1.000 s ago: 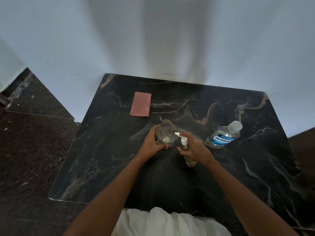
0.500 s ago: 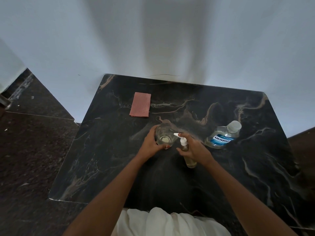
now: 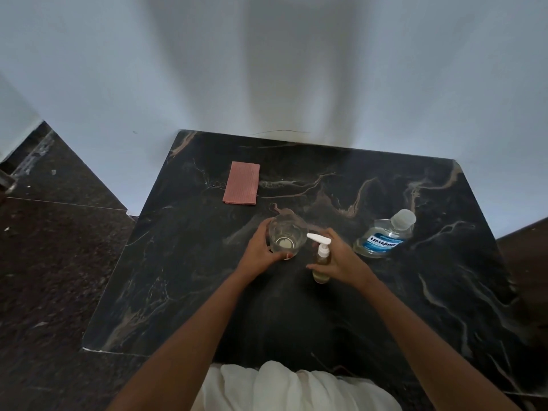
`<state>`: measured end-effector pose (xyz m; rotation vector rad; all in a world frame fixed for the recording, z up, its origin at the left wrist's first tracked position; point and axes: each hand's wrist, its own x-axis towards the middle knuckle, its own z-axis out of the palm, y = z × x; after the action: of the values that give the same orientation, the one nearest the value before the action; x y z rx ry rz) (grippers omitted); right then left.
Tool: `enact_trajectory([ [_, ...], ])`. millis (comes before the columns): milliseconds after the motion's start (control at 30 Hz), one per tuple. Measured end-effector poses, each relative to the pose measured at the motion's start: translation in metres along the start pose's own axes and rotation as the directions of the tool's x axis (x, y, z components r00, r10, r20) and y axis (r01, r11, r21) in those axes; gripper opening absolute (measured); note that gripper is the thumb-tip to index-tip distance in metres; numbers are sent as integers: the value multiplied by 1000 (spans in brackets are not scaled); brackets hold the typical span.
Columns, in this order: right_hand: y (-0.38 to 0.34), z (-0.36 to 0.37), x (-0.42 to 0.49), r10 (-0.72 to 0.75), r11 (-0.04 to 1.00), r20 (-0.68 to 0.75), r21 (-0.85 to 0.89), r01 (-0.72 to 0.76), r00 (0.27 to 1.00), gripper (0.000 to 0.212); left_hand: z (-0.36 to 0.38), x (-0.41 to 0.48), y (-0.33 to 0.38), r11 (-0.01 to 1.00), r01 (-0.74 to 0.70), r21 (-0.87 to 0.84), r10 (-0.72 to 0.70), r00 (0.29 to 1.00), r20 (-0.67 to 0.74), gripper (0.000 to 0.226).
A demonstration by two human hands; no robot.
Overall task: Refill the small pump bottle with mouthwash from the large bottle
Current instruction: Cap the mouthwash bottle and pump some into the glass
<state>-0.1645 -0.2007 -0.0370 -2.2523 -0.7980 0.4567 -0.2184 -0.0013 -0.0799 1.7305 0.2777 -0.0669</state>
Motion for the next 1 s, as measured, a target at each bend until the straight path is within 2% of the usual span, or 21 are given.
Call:
enact_trajectory([
  [67, -2, -3, 1, 0, 1000, -7, 29, 0, 1000, 42, 0, -1, 0, 1000, 2, 1, -2, 1000, 1, 85],
  [233, -2, -13, 4, 71, 988, -11, 141, -69, 997, 42, -1, -1, 2, 1000, 10, 8, -10, 1000, 10, 86],
  [600, 7, -41, 25, 176, 981, 1, 86, -176, 984, 29, -1, -3, 6, 1000, 5, 8, -5, 1000, -1, 83],
  [800, 7, -53, 30, 172, 943, 79, 274, -187, 982, 37, 0, -3, 7, 1000, 14, 19, -13, 1000, -9, 84],
  [1000, 12, -60, 29, 148, 920, 129, 347, -184, 981, 43, 0, -3, 5, 1000, 21, -22, -21, 1000, 0, 80],
])
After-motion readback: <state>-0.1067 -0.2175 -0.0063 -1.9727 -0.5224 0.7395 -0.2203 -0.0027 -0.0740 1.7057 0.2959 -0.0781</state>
